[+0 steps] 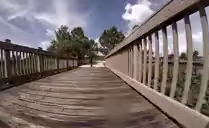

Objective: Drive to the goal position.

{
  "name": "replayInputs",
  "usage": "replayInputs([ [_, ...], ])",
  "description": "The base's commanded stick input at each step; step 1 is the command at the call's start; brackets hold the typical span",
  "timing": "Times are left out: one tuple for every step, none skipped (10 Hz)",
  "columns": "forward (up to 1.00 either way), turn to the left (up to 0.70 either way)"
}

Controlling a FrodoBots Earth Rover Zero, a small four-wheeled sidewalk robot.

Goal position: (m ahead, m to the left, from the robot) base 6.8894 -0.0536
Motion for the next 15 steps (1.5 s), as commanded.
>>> replayInputs([
  [0.85,0.03],
  [0.85,0.18],
  [0.85,0.19],
  [0.85,0.04],
  [0.85,0.00],
  [0.85,0.00],
  [0.85,0.00],
  [0.85,0.00],
  [0.85,0.00],
  [0.85,0.00],
  [0.85,0.00],
  [0.85,0.00],
  [0.85,0.00],
  [0.85,0.00],
  [0.85,0.00],
])
